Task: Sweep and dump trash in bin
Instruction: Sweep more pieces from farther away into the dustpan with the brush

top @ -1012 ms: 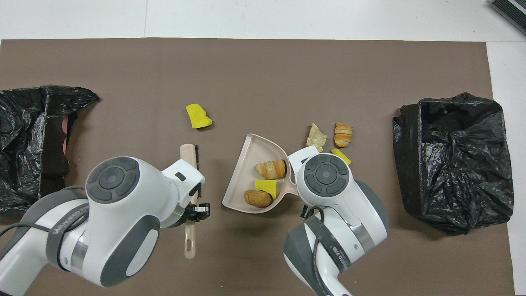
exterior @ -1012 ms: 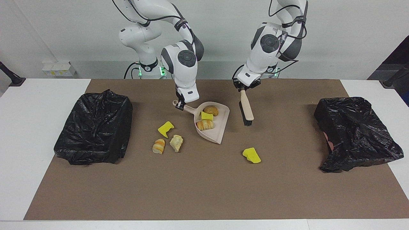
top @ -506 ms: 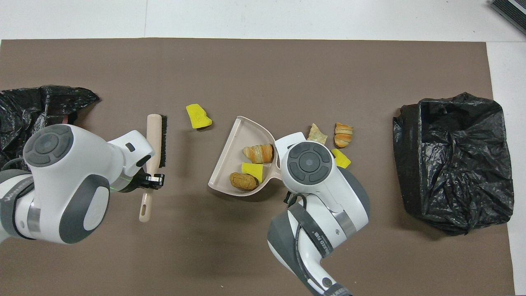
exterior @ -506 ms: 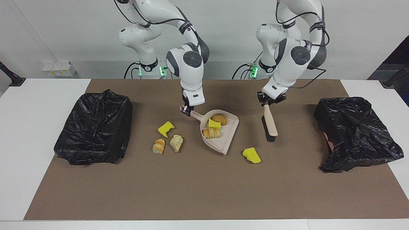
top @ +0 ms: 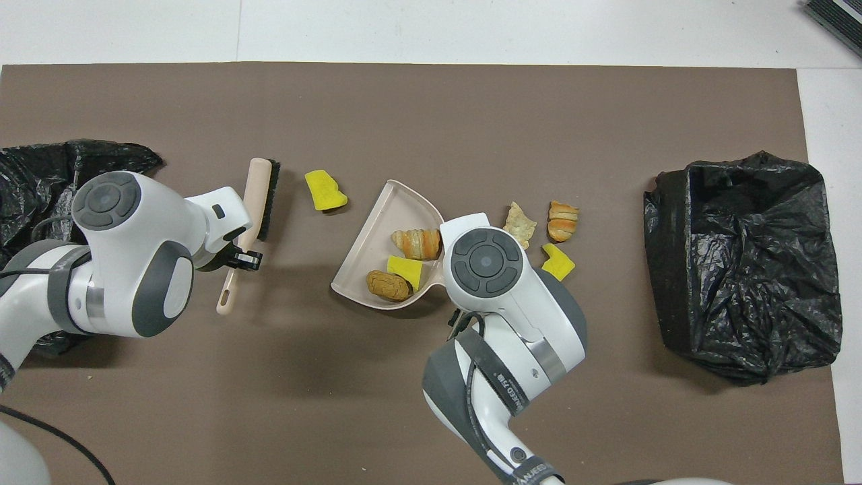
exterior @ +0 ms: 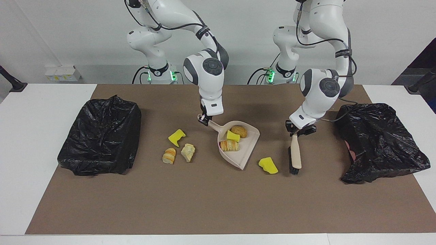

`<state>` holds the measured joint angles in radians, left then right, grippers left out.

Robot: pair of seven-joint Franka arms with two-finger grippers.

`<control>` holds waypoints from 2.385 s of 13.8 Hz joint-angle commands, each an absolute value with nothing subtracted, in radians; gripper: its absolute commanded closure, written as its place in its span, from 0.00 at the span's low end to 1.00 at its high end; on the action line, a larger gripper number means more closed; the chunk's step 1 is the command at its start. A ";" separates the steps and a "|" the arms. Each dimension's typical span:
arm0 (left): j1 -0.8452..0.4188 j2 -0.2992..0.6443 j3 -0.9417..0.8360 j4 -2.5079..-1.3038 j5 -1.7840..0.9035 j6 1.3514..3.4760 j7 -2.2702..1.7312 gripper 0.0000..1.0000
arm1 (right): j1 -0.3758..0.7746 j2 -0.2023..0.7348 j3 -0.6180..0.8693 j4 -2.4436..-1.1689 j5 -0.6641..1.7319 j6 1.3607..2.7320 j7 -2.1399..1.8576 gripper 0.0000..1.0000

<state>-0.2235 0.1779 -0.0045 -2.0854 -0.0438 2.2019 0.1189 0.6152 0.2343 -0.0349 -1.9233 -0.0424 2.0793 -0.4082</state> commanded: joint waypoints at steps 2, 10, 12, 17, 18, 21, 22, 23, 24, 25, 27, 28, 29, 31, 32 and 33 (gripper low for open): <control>-0.319 0.176 -0.009 -2.092 -0.021 2.165 0.121 1.00 | 0.624 0.241 -0.034 -1.910 -0.026 2.079 -0.341 1.00; -0.479 0.137 -0.009 -2.074 -0.021 2.002 0.232 1.00 | 0.624 0.238 -0.032 -1.916 -0.026 2.080 -0.341 1.00; -0.457 0.115 0.001 -2.053 -0.021 1.965 0.273 1.00 | 0.624 0.236 -0.034 -1.917 -0.026 2.079 -0.341 1.00; -0.457 0.045 -0.026 -2.026 -0.070 1.884 0.284 1.00 | 0.624 0.233 -0.034 -1.921 -0.026 2.065 -0.339 1.00; -0.483 0.026 -0.026 -2.042 -0.077 1.882 0.279 1.00 | 0.624 0.233 -0.034 -1.921 -0.026 2.063 -0.339 1.00; -0.503 0.021 -0.028 -2.042 -0.077 1.852 0.252 1.00 | 0.624 0.233 -0.034 -1.922 -0.026 2.063 -0.339 1.00; -0.512 0.020 -0.026 -2.037 -0.077 1.844 0.242 1.00 | 0.624 0.233 -0.034 -1.924 -0.026 2.063 -0.339 1.00; -0.512 0.020 -0.026 -2.036 -0.077 1.835 0.230 1.00 | 0.624 0.233 -0.034 -1.922 -0.026 2.063 -0.339 1.00; -0.512 0.012 -0.026 -2.033 -0.077 1.826 0.213 1.00 | 0.624 0.233 -0.034 -1.924 -0.026 2.063 -0.339 1.00; -0.503 -0.012 -0.026 -2.037 -0.077 1.810 0.190 1.00 | 0.623 0.233 -0.034 -1.924 -0.026 2.063 -0.339 1.00; -0.492 -0.064 -0.026 -2.043 -0.077 1.777 0.086 1.00 | 0.615 0.232 -0.034 -1.930 -0.025 2.062 -0.341 1.00; -0.492 -0.083 -0.020 -2.042 -0.078 1.734 0.028 1.00 | 0.615 0.232 -0.034 -1.930 -0.023 2.054 -0.341 1.00; -0.492 -0.093 -0.018 -2.042 -0.078 1.709 -0.032 1.00 | 0.615 0.232 -0.034 -1.930 -0.023 2.051 -0.341 1.00; -0.494 -0.100 -0.020 -2.043 -0.078 1.691 -0.150 1.00 | 0.614 0.232 -0.034 -1.930 -0.023 2.043 -0.341 1.00; -0.494 -0.103 -0.020 -2.046 -0.078 1.687 -0.219 1.00 | 0.614 0.230 -0.034 -1.930 -0.023 2.042 -0.341 1.00; -0.492 -0.110 -0.018 -2.060 -0.078 1.686 -0.310 1.00 | 0.608 0.229 -0.034 -1.930 -0.023 2.040 -0.344 1.00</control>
<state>-0.4924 -0.0856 -0.0231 -2.0295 -0.0676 1.6981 -0.1833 0.6213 0.2343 -0.0375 -1.9263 -0.0381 2.0643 -0.3596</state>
